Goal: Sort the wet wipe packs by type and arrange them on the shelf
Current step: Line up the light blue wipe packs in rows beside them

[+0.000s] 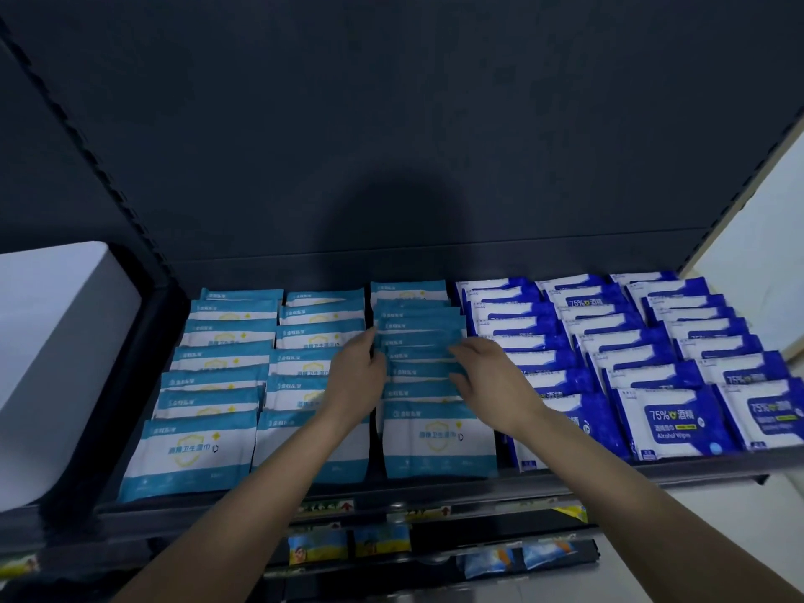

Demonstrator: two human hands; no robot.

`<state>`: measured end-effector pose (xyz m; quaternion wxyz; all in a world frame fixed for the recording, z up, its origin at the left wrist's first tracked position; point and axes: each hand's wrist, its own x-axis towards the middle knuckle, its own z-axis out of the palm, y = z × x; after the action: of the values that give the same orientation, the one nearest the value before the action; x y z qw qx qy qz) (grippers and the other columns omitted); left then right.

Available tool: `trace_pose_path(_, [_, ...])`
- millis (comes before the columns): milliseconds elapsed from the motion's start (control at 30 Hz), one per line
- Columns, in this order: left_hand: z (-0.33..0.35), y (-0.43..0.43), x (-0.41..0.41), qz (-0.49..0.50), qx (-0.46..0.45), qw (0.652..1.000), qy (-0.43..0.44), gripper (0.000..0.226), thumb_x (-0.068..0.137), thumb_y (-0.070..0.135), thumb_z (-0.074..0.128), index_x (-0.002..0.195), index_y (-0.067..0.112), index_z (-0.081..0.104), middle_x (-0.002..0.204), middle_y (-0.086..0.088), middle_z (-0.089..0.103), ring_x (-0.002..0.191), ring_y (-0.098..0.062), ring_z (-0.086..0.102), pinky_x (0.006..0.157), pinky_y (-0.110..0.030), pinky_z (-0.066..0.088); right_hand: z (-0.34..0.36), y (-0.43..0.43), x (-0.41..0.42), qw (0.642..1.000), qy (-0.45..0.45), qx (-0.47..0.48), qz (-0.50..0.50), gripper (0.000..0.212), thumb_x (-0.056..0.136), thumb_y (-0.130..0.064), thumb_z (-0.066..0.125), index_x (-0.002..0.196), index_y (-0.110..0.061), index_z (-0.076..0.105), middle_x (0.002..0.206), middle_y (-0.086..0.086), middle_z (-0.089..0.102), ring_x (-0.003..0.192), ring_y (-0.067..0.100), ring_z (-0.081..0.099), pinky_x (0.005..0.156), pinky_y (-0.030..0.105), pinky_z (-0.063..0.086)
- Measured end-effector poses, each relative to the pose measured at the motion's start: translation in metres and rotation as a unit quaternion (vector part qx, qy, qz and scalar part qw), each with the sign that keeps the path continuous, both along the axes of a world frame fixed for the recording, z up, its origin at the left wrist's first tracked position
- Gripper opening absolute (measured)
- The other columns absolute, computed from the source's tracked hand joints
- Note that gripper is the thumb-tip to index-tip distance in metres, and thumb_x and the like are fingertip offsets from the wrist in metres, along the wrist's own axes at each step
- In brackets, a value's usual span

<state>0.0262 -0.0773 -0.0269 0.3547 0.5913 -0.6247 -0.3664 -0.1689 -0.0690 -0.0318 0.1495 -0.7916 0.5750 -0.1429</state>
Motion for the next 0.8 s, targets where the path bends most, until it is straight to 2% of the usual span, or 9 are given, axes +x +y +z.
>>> trace_pose_path(133, [0.003, -0.015, -0.002, 0.028, 0.039, 0.997, 0.054, 0.03, 0.098, 0.003, 0.039, 0.113, 0.021, 0.057, 0.104, 0.009, 0.061, 0.083, 0.006, 0.052, 0.058, 0.001, 0.038, 0.008, -0.028, 0.004, 1.0, 0.01, 0.014, -0.011, 0.029, 0.098, -0.004, 0.044, 0.125, 0.004, 0.052, 0.126, 0.018, 0.052, 0.118, 0.026, 0.048, 0.095, 0.019, 0.034])
trace_pose_path(200, [0.005, -0.021, -0.003, 0.036, 0.037, 0.998, 0.033, 0.028, 0.099, 0.005, 0.04, 0.118, 0.014, 0.059, 0.106, 0.008, 0.061, 0.083, 0.004, 0.053, 0.06, 0.0, 0.039, 0.012, -0.045, 0.006, 0.999, 0.03, 0.022, -0.006, 0.022, 0.095, 0.002, 0.044, 0.114, 0.001, 0.056, 0.12, 0.018, 0.055, 0.113, 0.025, 0.05, 0.09, 0.017, 0.035])
trace_pose_path(267, [0.008, -0.03, -0.004, 0.051, 0.036, 0.998, -0.009, 0.029, 0.1, 0.011, 0.044, 0.127, 0.009, 0.056, 0.111, 0.007, 0.058, 0.091, -0.004, 0.052, 0.068, -0.005, 0.038, 0.015, -0.061, 0.007, 0.999, 0.034, 0.036, -0.018, 0.019, 0.092, 0.007, 0.045, 0.105, 0.0, 0.057, 0.112, 0.018, 0.057, 0.106, 0.026, 0.053, 0.081, 0.021, 0.041])
trace_pose_path(333, [0.009, -0.043, -0.002, 0.055, 0.043, 0.996, -0.056, 0.033, 0.097, 0.014, 0.051, 0.129, 0.007, 0.055, 0.121, -0.002, 0.058, 0.101, -0.008, 0.049, 0.081, -0.015, 0.037, 0.016, -0.074, 0.006, 0.997, 0.049, 0.048, -0.027, 0.02, 0.091, 0.007, 0.045, 0.105, -0.001, 0.056, 0.107, 0.016, 0.058, 0.099, 0.026, 0.056, 0.075, 0.026, 0.041])
trace_pose_path(367, [0.008, -0.049, -0.001, 0.055, 0.052, 0.994, -0.078, 0.031, 0.095, 0.013, 0.055, 0.125, 0.007, 0.058, 0.12, -0.004, 0.06, 0.1, -0.009, 0.05, 0.082, -0.017, 0.037, 0.017, -0.079, 0.007, 0.996, 0.062, 0.054, -0.032, 0.021, 0.09, 0.007, 0.045, 0.106, -0.001, 0.057, 0.108, 0.016, 0.059, 0.097, 0.026, 0.057, 0.074, 0.027, 0.043])
trace_pose_path(467, [0.002, -0.056, 0.005, 0.08, 0.073, 0.987, -0.121, 0.017, 0.088, 0.01, 0.064, 0.105, 0.009, 0.064, 0.105, -0.003, 0.063, 0.092, -0.01, 0.053, 0.073, -0.017, 0.039, 0.012, -0.087, 0.01, 0.994, 0.068, 0.076, -0.036, 0.032, 0.091, 0.007, 0.046, 0.118, -0.002, 0.059, 0.114, 0.017, 0.062, 0.1, 0.028, 0.06, 0.082, 0.033, 0.051])
trace_pose_path(567, [-0.003, -0.055, 0.008, 0.107, 0.067, 0.983, -0.136, 0.007, 0.086, 0.006, 0.064, 0.085, 0.012, 0.061, 0.091, 0.001, 0.06, 0.087, -0.013, 0.056, 0.059, -0.013, 0.037, 0.008, -0.09, 0.013, 0.995, 0.043, 0.08, -0.034, 0.039, 0.093, 0.004, 0.047, 0.128, -0.008, 0.057, 0.123, 0.013, 0.06, 0.108, 0.026, 0.058, 0.089, 0.027, 0.049])
trace_pose_path(700, [0.001, -0.055, 0.007, 0.079, 0.056, 0.979, -0.177, 0.012, 0.091, 0.01, 0.06, 0.078, 0.011, 0.058, 0.085, 0.002, 0.056, 0.08, -0.009, 0.051, 0.055, -0.012, 0.035, 0.006, -0.093, 0.012, 0.998, 0.024, 0.06, -0.014, 0.033, 0.095, -0.002, 0.049, 0.126, -0.007, 0.059, 0.123, 0.014, 0.059, 0.107, 0.025, 0.058, 0.089, 0.027, 0.047])
trace_pose_path(800, [0.003, -0.051, 0.013, 0.061, 0.025, 0.982, -0.175, 0.011, 0.091, 0.012, 0.061, 0.08, 0.01, 0.059, 0.082, 0.002, 0.056, 0.075, -0.009, 0.051, 0.051, -0.01, 0.033, 0.005, -0.085, 0.008, 1.0, 0.013, -0.012, 0.005, 0.028, 0.095, -0.003, 0.051, 0.12, -0.005, 0.062, 0.118, 0.015, 0.055, 0.102, 0.025, 0.055, 0.08, 0.017, 0.039])
